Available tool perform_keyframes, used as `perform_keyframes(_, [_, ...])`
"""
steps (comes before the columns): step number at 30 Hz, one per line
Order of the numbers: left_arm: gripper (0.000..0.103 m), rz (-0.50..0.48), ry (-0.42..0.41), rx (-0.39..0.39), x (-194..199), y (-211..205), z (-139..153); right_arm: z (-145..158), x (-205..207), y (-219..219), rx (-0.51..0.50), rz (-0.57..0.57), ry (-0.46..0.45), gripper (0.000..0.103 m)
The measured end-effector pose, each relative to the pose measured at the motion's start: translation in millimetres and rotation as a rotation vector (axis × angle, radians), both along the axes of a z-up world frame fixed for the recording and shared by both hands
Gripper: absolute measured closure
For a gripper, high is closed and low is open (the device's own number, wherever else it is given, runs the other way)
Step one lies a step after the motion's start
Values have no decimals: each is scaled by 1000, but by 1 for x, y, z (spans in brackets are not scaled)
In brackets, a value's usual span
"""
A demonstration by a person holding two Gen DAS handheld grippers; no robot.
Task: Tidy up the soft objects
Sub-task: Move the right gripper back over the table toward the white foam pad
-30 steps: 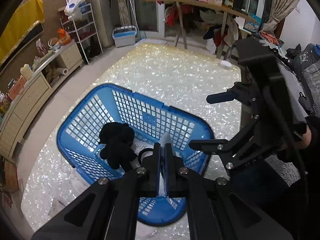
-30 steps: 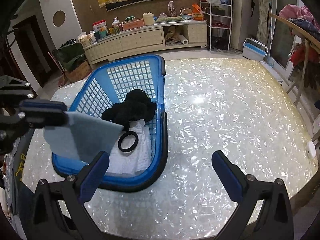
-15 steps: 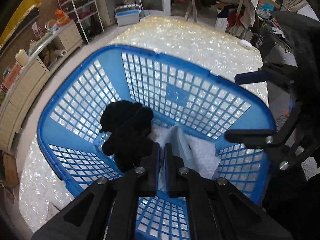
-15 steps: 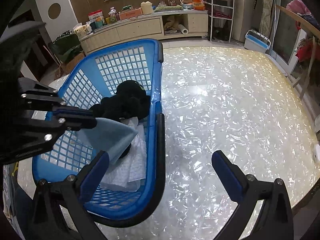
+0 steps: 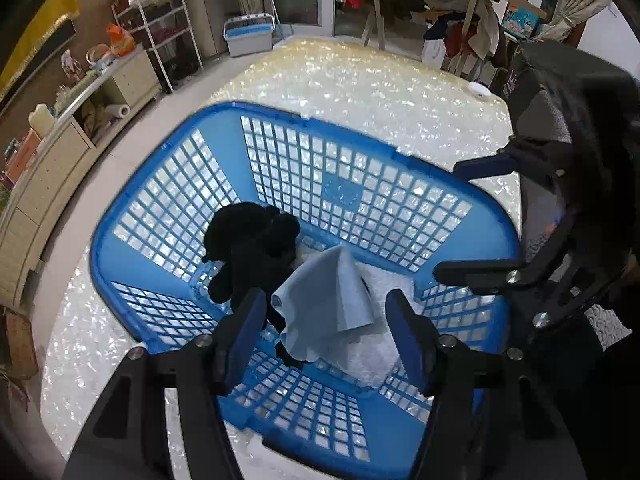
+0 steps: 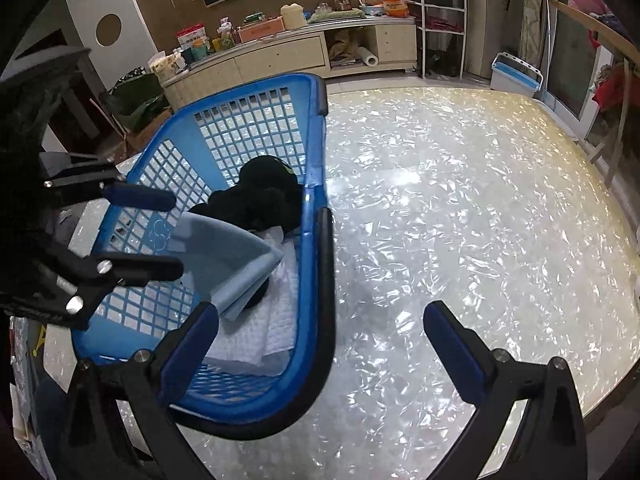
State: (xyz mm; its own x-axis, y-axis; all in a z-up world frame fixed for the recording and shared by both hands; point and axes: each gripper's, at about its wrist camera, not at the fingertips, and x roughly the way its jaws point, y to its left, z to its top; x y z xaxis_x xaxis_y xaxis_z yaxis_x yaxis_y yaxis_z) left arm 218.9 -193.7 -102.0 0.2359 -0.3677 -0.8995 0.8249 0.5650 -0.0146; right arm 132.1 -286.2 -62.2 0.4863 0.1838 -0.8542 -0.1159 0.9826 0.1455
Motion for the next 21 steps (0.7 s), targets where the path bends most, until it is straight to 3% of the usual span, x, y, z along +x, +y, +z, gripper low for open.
perform_keyframes(6, [25,23,-55,-11,-18,5,24,10,-6,6,18,16,-19,0])
perform_keyframes(14, [15,95,-128,-2,-50,12,36,23,-20,13,41,38,-34,0])
perform_keyframes(18, [0,161,-125,-32,-61,21,39,28,-29,16,45,51,-41,0])
perform_keyframes(21, [0,211,-142,-27,-70,26,40,31,-35,19,46,58,-43,0])
